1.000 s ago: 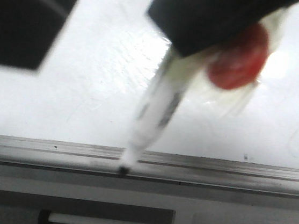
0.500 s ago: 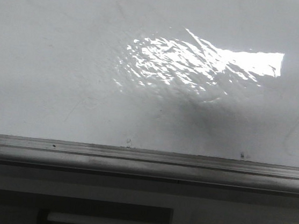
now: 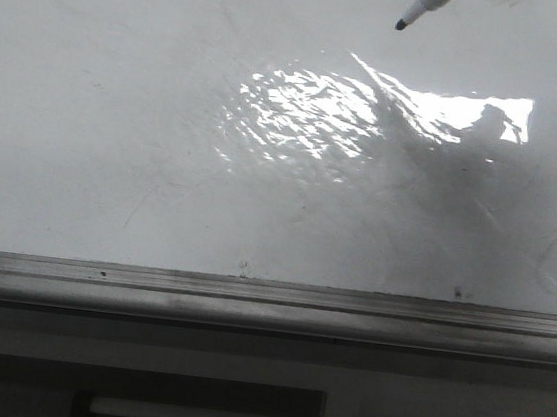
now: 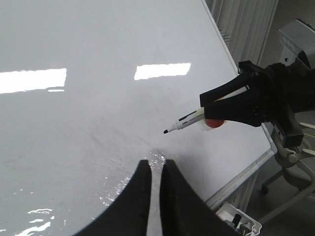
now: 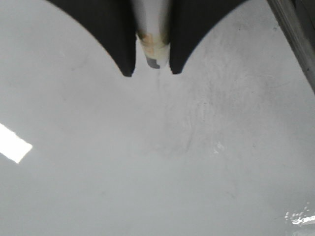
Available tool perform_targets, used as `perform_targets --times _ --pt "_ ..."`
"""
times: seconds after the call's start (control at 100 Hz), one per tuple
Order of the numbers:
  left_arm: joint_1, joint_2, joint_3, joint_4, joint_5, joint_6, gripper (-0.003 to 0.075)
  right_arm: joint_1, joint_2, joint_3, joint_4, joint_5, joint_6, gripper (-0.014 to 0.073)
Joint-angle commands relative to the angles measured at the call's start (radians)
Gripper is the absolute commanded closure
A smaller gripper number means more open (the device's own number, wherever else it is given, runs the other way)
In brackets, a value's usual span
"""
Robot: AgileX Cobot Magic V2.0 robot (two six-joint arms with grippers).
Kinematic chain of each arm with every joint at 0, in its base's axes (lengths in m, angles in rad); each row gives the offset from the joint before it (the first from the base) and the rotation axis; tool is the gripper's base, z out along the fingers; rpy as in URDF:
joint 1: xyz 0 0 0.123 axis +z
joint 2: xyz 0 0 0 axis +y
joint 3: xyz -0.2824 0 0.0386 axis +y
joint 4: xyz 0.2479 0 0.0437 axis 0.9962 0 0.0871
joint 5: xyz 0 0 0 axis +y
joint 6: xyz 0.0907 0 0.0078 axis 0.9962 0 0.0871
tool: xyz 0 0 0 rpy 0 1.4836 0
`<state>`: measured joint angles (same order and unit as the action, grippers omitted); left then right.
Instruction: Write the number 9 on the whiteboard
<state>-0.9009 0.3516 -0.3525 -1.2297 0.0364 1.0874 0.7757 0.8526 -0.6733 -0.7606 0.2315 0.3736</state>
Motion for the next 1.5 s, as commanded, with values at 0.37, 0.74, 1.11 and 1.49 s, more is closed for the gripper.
perform_targets --times 0.37,0.74,1.11,1.49 --pt "-0.005 0.005 -0.027 -0.009 -0.027 -0.007 0.0741 -0.063 0.028 -0.034 -0.040 -0.069 0.017 0.0634" --pt "-0.005 0.005 -0.027 -0.009 -0.024 -0.007 0.0741 -0.103 0.108 -0.034 -0.047 -0.095 0.019 0.0634" --pt "-0.005 0.005 -0.027 -0.009 -0.023 -0.007 0.0741 -0.106 0.145 -0.034 0.013 -0.075 0.053 0.0634" --pt "-0.005 0.005 -0.027 -0.009 -0.023 -0.007 0.0741 -0.016 0.113 -0.030 0.036 0.136 0.053 0.0657"
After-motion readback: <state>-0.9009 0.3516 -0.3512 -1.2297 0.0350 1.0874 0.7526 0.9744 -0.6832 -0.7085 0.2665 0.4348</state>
